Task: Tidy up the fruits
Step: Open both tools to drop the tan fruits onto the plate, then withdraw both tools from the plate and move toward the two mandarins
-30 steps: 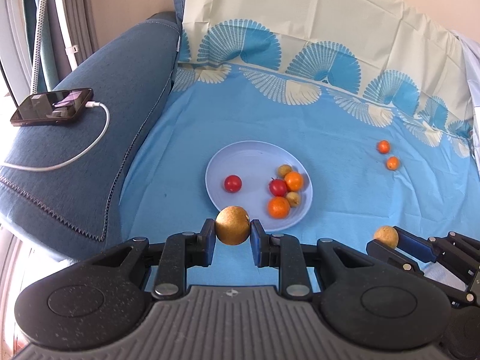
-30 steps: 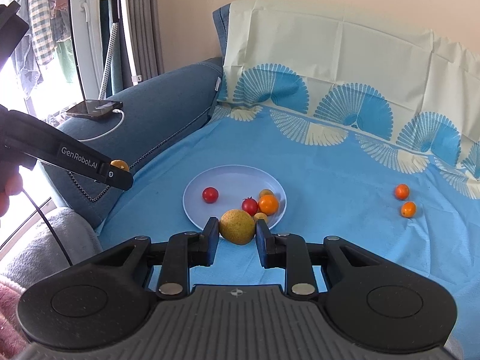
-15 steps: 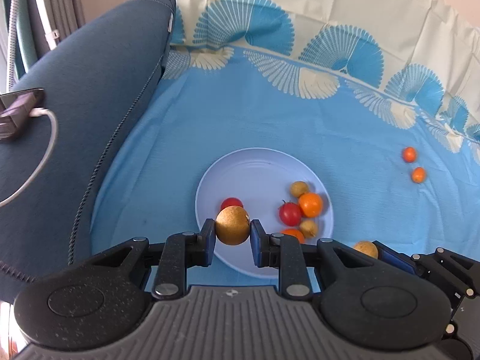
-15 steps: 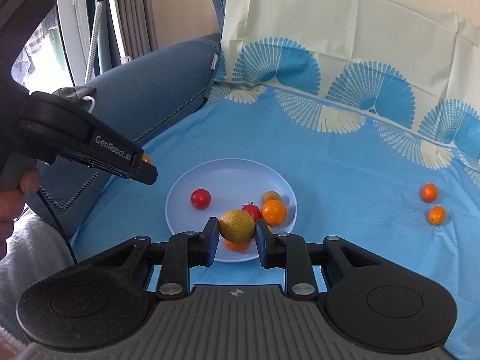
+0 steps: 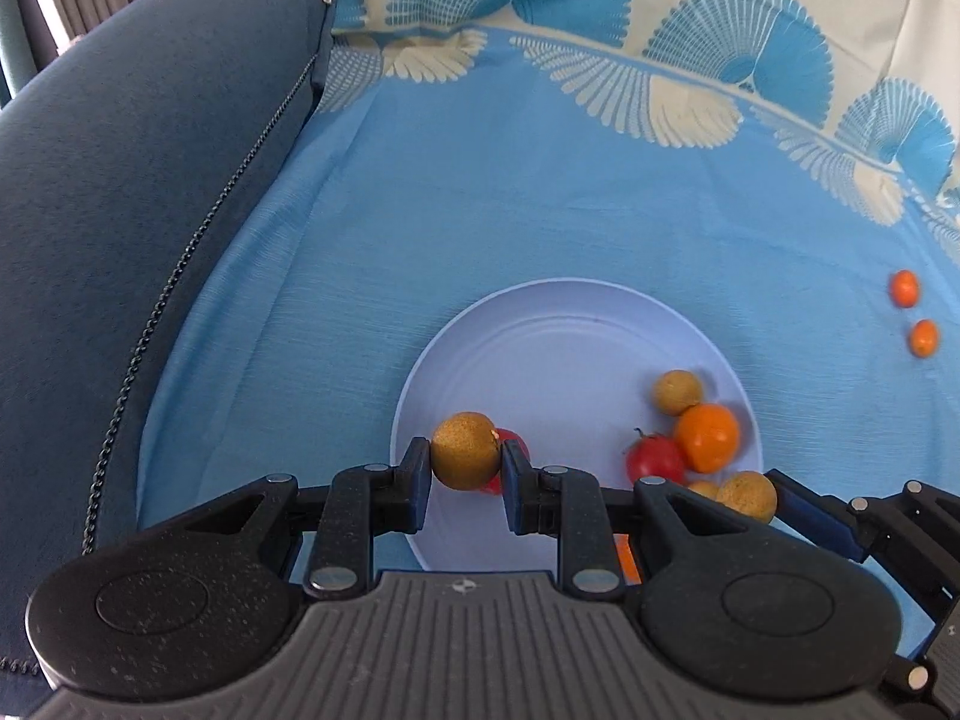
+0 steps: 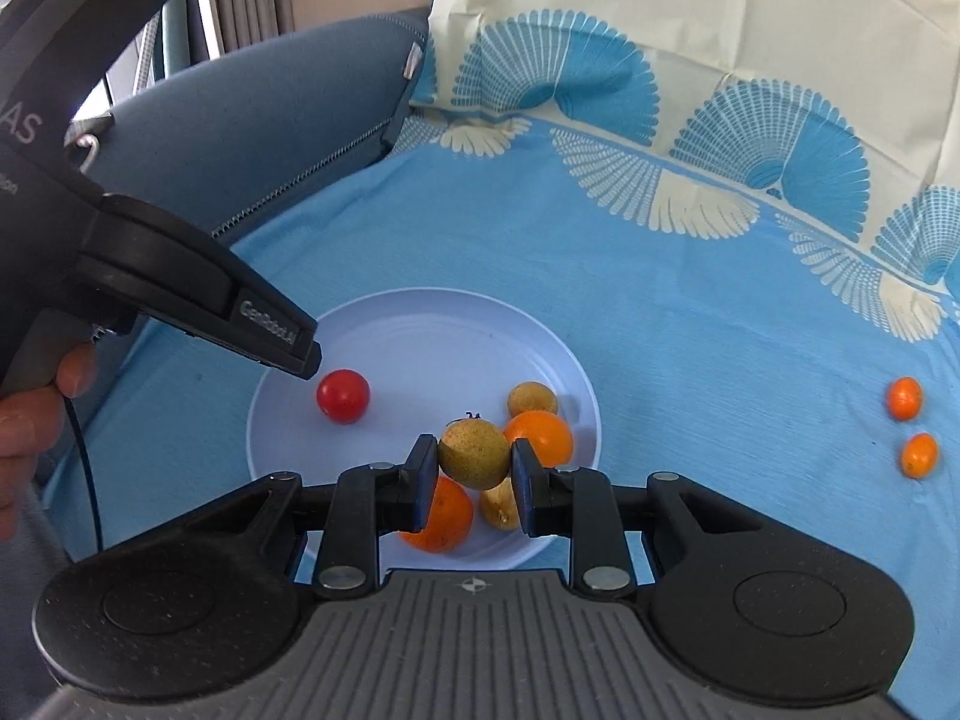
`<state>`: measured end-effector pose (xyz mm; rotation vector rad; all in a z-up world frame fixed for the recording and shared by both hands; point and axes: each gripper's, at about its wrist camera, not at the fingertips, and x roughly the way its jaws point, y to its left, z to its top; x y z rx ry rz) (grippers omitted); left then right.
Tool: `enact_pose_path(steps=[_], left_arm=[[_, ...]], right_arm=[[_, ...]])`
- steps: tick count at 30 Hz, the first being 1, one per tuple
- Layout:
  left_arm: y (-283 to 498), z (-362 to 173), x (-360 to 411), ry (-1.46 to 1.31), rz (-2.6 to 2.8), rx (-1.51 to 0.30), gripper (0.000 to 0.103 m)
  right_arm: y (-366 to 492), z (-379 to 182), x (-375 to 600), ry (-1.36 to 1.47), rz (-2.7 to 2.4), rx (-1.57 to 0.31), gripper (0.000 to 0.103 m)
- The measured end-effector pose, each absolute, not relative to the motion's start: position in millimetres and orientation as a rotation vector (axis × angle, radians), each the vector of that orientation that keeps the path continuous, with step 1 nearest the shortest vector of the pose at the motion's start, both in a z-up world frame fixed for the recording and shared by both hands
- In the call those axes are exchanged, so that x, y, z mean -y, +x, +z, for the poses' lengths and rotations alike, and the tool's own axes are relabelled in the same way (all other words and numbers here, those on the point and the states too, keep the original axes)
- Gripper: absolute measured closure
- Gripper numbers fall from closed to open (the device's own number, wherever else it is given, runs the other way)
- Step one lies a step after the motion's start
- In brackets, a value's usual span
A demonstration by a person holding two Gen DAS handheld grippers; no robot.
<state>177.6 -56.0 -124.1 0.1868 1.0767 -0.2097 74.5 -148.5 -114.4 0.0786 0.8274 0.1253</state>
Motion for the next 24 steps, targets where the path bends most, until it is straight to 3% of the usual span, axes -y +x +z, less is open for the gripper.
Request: enact_pose_path(steps=[12,13,14,15,16,18,24], left_arm=[[191.9,-142.5,65.2,0.246,-0.196,-1.059,0.076],[192.2,-141.3,65.2,0.244,-0.208,-1.061,0.070],[192.2,-139.6,65.2,0.240,-0.227,-1.069,0.044],[191.4,-136.4,64.7,0.235,-0.245,-1.069,0.029],[188.5,-131.5,63.9,0.229,-0.249,-1.050,0.006],[176.8,-116.6,60.0,0.225,-0.246,-0.984,0.001],[128.7,-82.8,40.2,0.254,-0.191,-0.974,0.001]], right_arm=[[94.7,-133.3,137.8,-0.002,0.149,-0.848,0.075],[95.0,-133.3,136.9,-0.009,0.153,-0.849,0.075],[95.7,-132.6,136.2,-0.019,0.166,-0.848,0.075],[95.5,-131.0,135.4,-0.030,0.176,-0.843,0.073],[93.8,-128.2,134.4,-0.041,0.170,-0.832,0.068],[87.3,-120.5,135.4,-0.046,0.157,-0.807,0.036],[43.8,-86.7,144.5,0.015,0.112,-0.795,0.013]])
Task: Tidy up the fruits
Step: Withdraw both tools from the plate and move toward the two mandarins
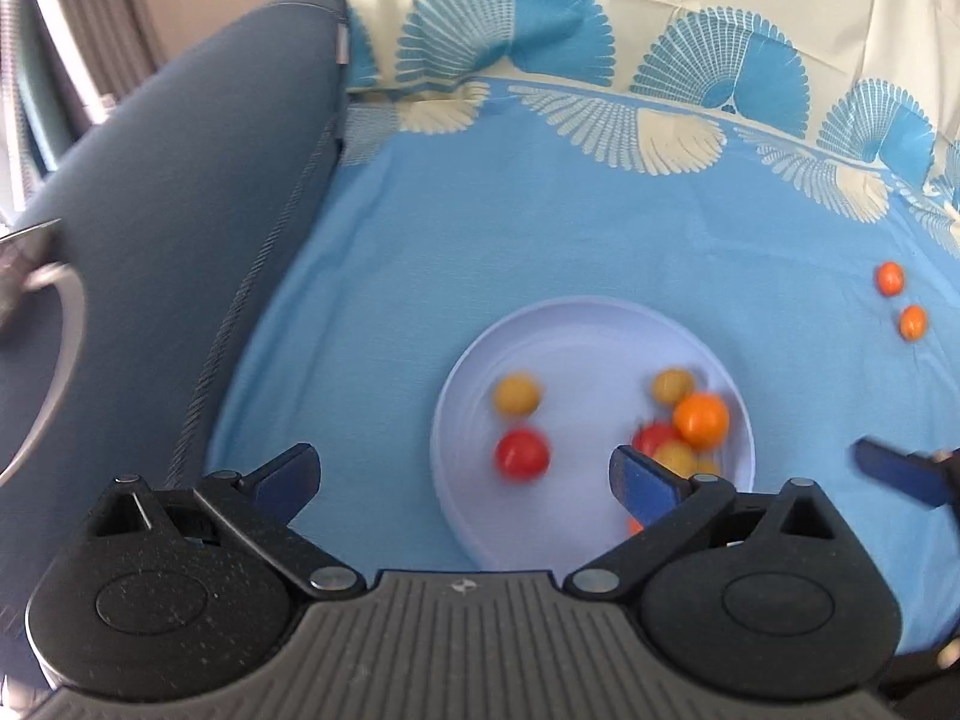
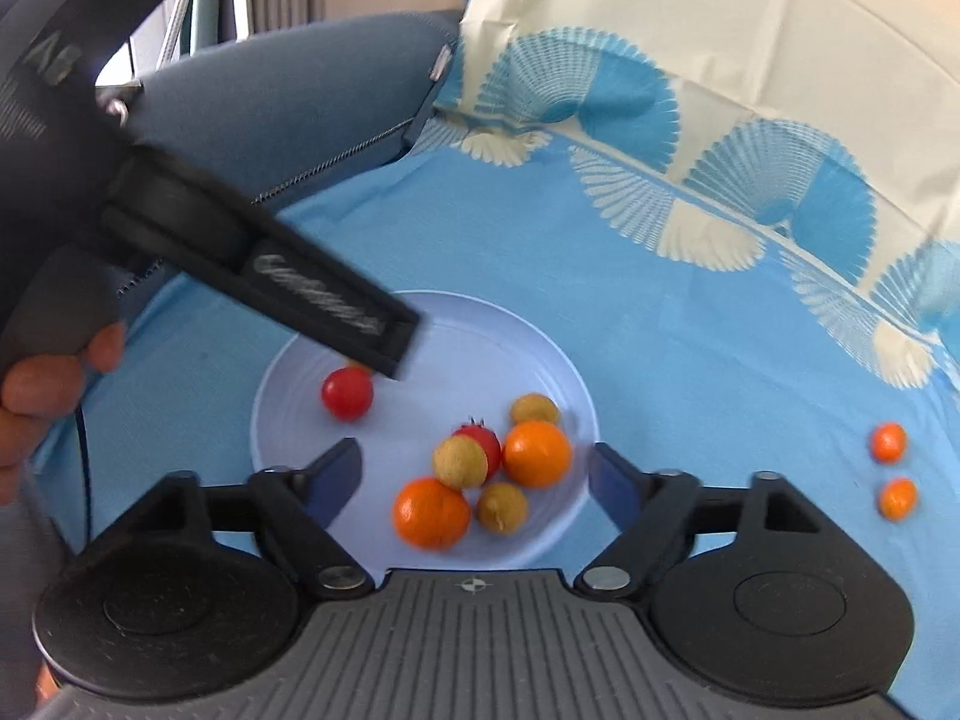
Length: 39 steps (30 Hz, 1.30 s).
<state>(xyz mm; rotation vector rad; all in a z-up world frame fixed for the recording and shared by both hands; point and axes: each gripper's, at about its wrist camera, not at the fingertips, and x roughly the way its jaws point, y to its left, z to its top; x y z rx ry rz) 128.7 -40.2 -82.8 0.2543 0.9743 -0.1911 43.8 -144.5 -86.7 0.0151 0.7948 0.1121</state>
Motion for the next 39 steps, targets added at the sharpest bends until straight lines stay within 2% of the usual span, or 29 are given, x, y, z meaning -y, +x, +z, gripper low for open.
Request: enact_pose_path(steps=[8,15,29,39], left_arm=[[52.9,-47.6,-3.0,0.177,-0.145,-0.987,0.001],[7.4,-25.2,-14.0,0.173,-0.151,-0.932,0.001],[-38.4,13.0,-13.8,0.162,-0.167,-0.822,0.000],[-53.4,23.2,-15.0,0.169,-0.175,-0.791,0.000]], right_arm=[[-28.3,-46.1,148.8,0.157,0.032,-0.770,0.007],[-82.9,-25.8,139.1,0.159,0.022,-0.708,0.004],[-133.4,8.6,144.3,0.158,-0.021,-0.569,0.003],[-149.4,16.1,145.7,0.160,-0.038,-0.539,0.001]])
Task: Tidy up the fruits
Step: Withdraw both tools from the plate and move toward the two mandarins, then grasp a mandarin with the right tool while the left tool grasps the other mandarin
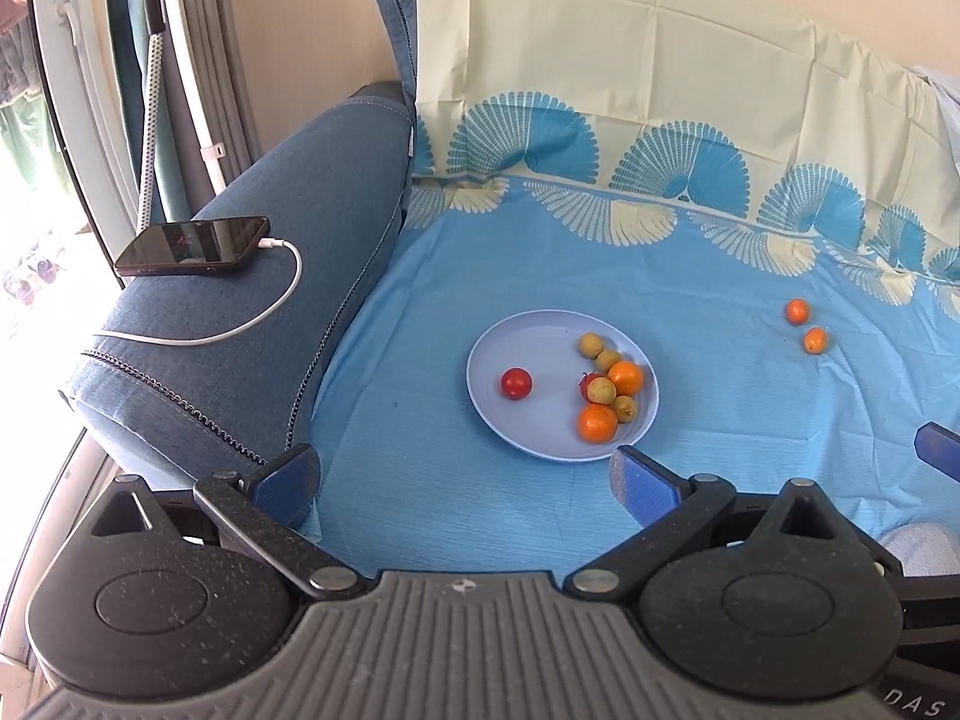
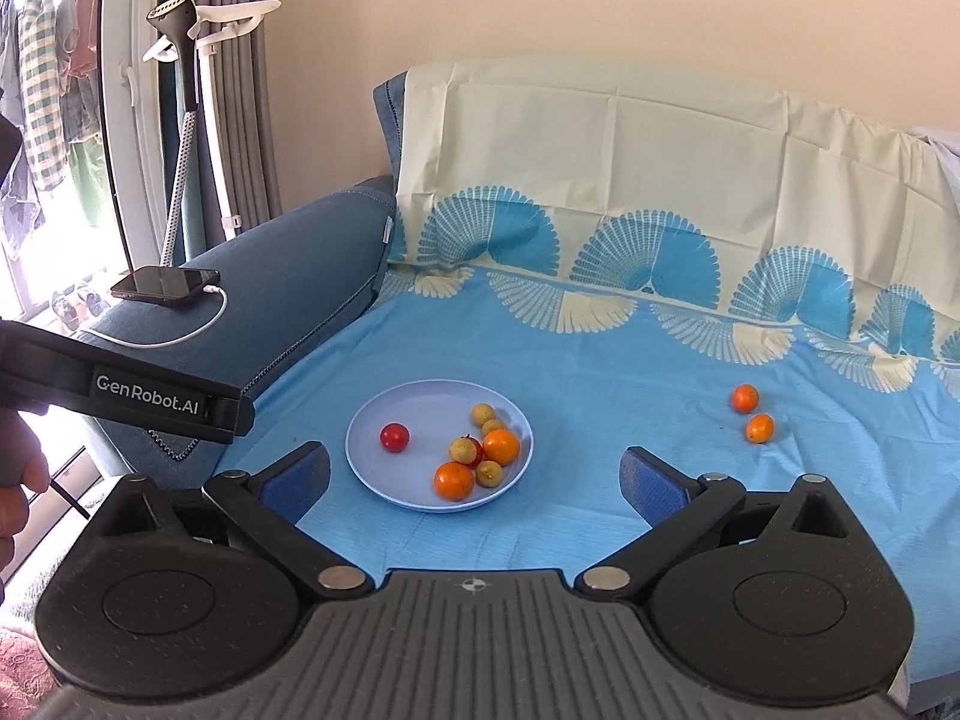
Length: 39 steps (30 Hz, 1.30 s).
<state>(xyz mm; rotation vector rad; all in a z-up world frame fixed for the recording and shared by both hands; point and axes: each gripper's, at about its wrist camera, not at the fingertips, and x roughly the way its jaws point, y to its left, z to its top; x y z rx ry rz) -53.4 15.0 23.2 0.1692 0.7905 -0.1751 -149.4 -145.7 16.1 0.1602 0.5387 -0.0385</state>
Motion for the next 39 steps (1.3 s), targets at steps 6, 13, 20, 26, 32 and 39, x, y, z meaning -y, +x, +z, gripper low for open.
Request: enact_pose_path(steps=[6,13,20,26,32,39], left_arm=[[-53.3,24.2,-17.2,0.160,-0.175,-0.794,0.000],[-50.6,23.4,-16.2,0.164,-0.173,-0.795,0.000],[-38.3,21.1,-9.6,0.175,-0.171,-0.810,0.000],[-18.5,14.8,9.0,0.200,-0.179,-0.836,0.000],[10.0,7.5,44.6,0.224,-0.203,-0.858,0.000],[47.1,-4.6,104.8,0.275,-0.248,-0.853,0.000]], right_arm=[[-152.0,16.4,143.8,0.150,-0.040,-0.532,0.001],[-151.3,16.1,143.6,0.147,-0.043,-0.533,0.001],[-143.7,11.9,149.8,0.160,-0.051,-0.555,0.001],[-131.6,1.8,165.4,0.190,-0.084,-0.578,0.001],[-117.8,-10.3,199.2,0.222,-0.168,-0.590,0.001],[-98.3,-31.3,252.1,0.238,-0.297,-0.604,0.001]])
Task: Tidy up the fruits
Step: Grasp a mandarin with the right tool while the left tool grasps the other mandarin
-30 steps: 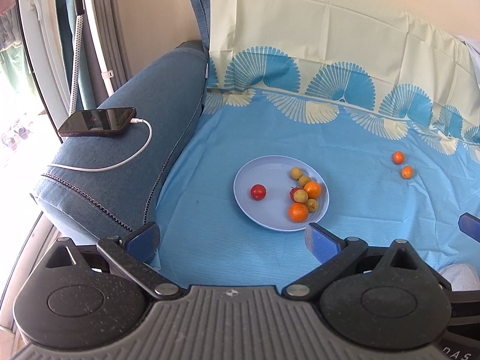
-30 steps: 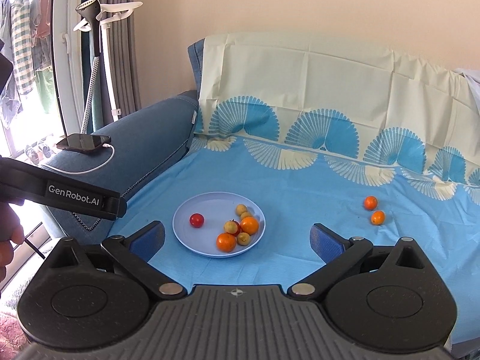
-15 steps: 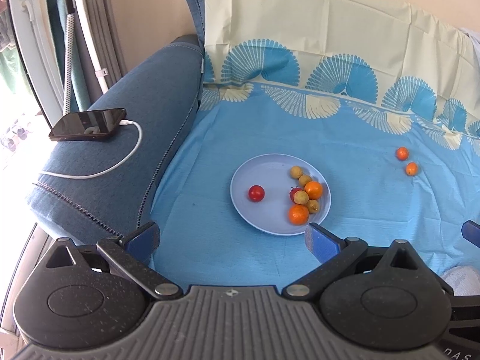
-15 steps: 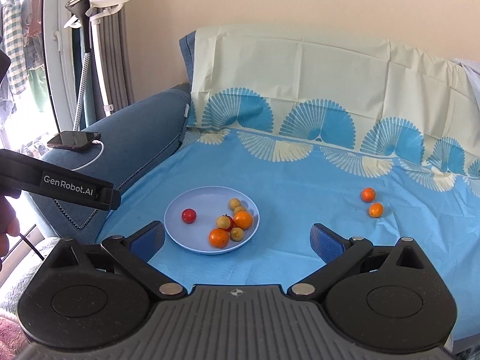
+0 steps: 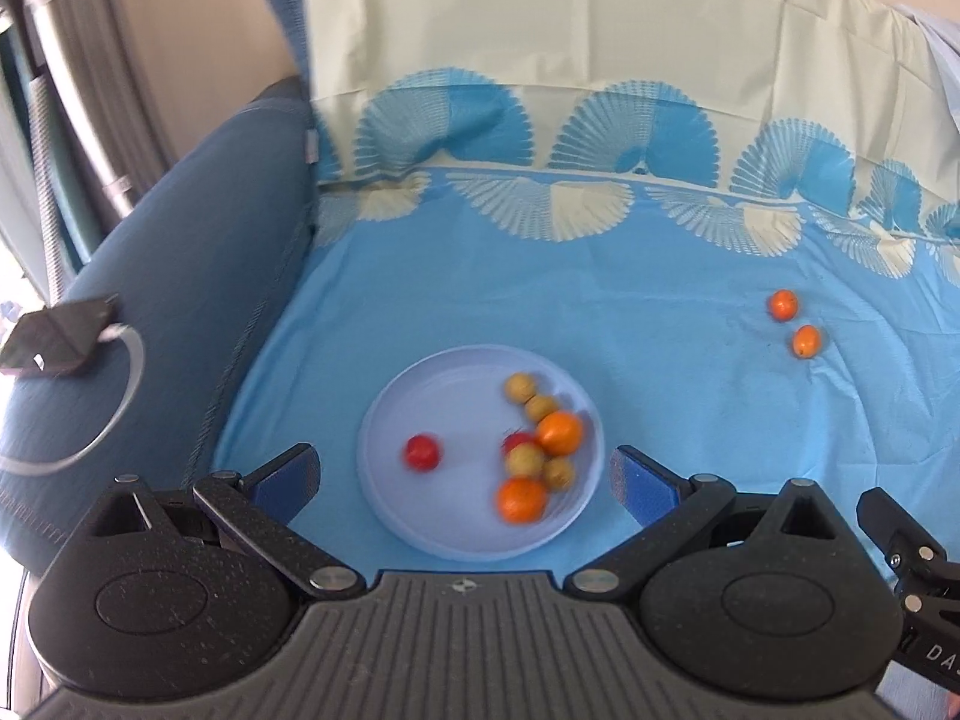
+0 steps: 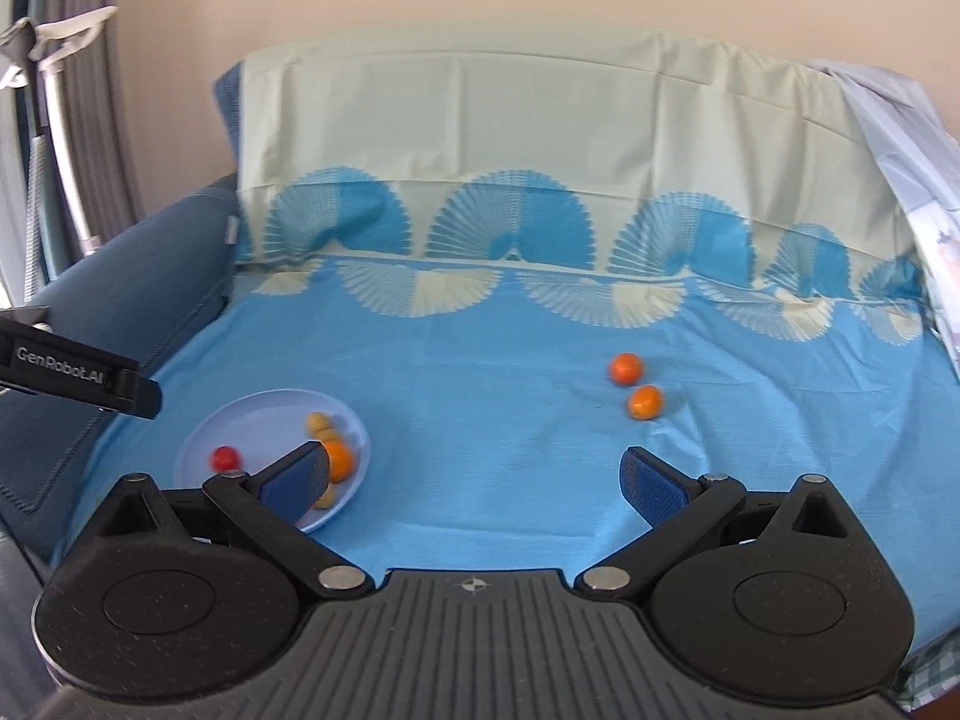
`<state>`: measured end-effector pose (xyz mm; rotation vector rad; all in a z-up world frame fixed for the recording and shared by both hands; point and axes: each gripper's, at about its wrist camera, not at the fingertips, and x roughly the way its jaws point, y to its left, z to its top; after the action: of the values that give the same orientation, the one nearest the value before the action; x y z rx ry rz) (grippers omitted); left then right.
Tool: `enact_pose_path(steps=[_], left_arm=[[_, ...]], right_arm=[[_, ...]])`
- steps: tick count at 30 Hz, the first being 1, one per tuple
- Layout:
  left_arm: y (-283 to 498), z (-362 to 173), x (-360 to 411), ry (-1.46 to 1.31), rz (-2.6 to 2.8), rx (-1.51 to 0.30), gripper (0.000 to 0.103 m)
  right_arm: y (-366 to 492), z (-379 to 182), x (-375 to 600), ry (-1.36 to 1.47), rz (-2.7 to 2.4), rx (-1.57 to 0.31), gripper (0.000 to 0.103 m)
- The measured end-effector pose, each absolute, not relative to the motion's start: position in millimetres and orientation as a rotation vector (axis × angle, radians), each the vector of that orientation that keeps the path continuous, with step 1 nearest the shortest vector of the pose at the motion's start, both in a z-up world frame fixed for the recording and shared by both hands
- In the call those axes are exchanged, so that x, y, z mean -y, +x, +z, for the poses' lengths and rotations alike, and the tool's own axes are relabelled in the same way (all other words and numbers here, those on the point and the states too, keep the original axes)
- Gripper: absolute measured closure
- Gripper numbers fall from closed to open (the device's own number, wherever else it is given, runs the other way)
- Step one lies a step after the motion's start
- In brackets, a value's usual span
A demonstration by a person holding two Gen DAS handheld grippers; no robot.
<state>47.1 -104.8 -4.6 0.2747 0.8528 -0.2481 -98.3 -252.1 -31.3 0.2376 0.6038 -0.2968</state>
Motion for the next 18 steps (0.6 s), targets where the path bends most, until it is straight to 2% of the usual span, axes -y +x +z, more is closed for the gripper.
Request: enact_pose_path(steps=[10,18], left_arm=[[109.6,-46.3,223.8,0.338,-0.390,-0.871,0.000],[176.0,-103.7,345.2,0.415,-0.535,-0.890,0.000]], right_arm=[[-54.6,-82.8,349.3,0.228,-0.472,-0.605,0.001],[4.7,-155.7,425.9,0.237,-0.506,-0.681,0.001]])
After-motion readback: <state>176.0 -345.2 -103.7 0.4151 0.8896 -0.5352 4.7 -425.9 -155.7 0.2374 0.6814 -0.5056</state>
